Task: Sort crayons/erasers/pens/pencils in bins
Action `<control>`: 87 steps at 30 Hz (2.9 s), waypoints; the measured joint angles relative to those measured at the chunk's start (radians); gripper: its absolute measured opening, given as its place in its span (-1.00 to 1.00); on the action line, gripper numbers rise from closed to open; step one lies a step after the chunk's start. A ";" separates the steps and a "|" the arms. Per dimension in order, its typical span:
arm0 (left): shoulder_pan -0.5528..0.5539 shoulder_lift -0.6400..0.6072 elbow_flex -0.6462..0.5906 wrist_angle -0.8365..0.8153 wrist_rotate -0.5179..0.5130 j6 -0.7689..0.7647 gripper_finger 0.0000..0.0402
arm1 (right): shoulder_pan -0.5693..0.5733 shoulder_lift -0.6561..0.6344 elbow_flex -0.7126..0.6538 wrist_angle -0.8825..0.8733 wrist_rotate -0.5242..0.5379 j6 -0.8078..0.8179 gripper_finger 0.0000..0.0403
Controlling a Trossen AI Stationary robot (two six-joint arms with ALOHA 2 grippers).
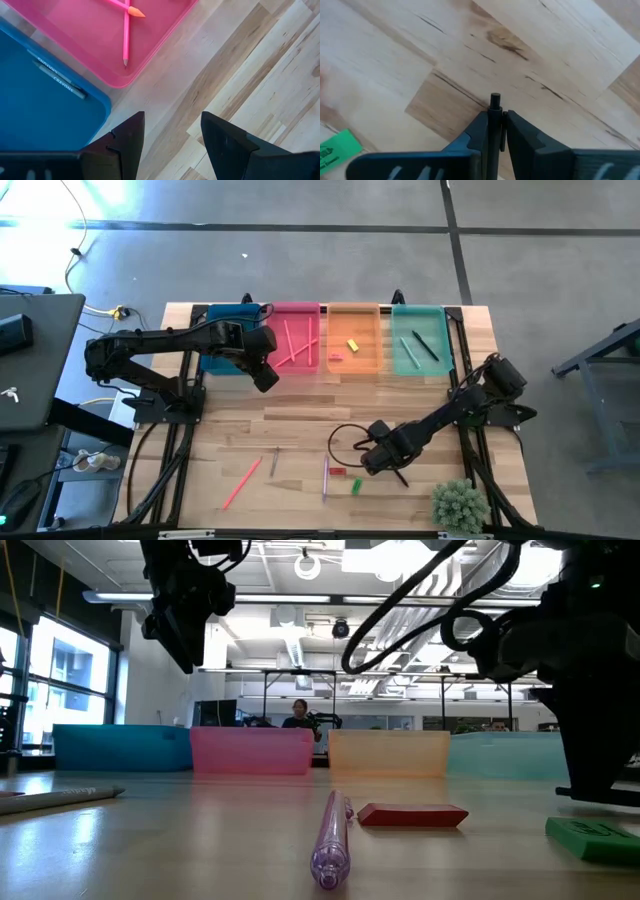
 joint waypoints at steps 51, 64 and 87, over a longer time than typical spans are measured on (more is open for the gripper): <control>0.000 0.000 0.000 0.244 -0.034 0.001 -0.10 | -0.666 -0.755 0.004 -0.330 0.652 -0.555 -0.81; 0.000 0.000 0.000 0.386 -0.035 0.164 -0.10 | -0.985 -0.752 -0.060 -0.263 0.642 -0.762 -0.81; 0.000 0.000 0.000 0.477 -0.111 0.007 -0.10 | -1.239 -0.751 -0.433 0.355 0.355 -1.167 -0.81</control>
